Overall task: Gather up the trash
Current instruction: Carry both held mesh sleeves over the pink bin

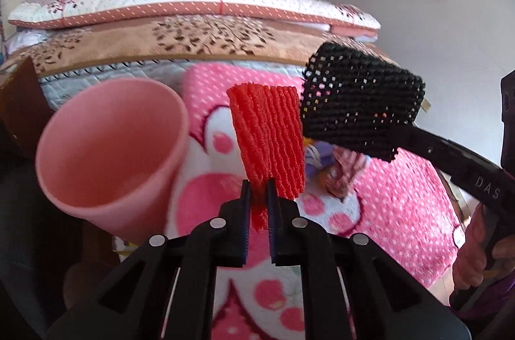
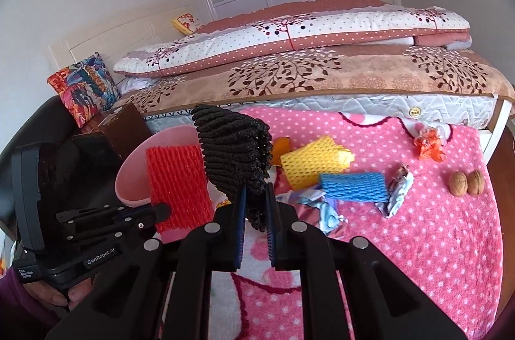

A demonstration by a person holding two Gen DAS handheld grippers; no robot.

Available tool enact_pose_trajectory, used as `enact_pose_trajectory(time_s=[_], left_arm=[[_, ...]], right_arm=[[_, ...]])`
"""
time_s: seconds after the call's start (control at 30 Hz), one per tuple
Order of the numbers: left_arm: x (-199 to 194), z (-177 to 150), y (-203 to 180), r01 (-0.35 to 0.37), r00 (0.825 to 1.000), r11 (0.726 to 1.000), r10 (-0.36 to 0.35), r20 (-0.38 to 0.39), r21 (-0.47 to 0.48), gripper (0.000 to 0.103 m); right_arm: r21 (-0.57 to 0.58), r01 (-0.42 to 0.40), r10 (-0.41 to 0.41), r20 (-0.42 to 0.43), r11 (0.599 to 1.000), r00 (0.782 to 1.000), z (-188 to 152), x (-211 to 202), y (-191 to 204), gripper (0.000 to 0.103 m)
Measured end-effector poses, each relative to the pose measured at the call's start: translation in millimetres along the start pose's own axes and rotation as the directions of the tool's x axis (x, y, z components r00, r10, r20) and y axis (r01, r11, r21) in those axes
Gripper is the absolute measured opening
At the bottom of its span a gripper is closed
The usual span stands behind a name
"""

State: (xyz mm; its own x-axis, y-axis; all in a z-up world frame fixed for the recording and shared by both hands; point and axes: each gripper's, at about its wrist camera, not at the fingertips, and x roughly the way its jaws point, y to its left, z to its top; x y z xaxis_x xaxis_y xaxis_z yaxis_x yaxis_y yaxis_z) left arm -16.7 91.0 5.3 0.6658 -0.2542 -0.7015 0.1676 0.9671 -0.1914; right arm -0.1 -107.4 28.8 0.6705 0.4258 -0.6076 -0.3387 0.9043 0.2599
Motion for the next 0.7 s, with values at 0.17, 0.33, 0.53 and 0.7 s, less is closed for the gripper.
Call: enact_pose_trajectory(time_s=[0.17,0.33,0.53,0.7], left_arm=[[-13,12,29,-0.095,0.993,0.995,0.096,0.061,-0.031,0.009],[-17,20,58,-0.170,0.981,0.983,0.175,0.079,-0.068,0.009],[-15,25,85,-0.263,0.959,0.962,0.269,0.092,-0.077,0.009],[-11,24,105,-0.303,0.947,0.948,0.311,0.082,-0.095,0.009]], right_arm=[[-0.053,-0.042,0.041,-0.028,0.998,0.999,17,30,35,0.011],[-0.110,-0.078,0.072,-0.054,0.991,0.996,33,61,71,0.011],[-0.167,-0.104,0.089,-0.095,0.980,0.991,45,100,110,0.011],[-0.197,-0.111,0.085,-0.134,0.974,0.987,46,129,130,0.011]])
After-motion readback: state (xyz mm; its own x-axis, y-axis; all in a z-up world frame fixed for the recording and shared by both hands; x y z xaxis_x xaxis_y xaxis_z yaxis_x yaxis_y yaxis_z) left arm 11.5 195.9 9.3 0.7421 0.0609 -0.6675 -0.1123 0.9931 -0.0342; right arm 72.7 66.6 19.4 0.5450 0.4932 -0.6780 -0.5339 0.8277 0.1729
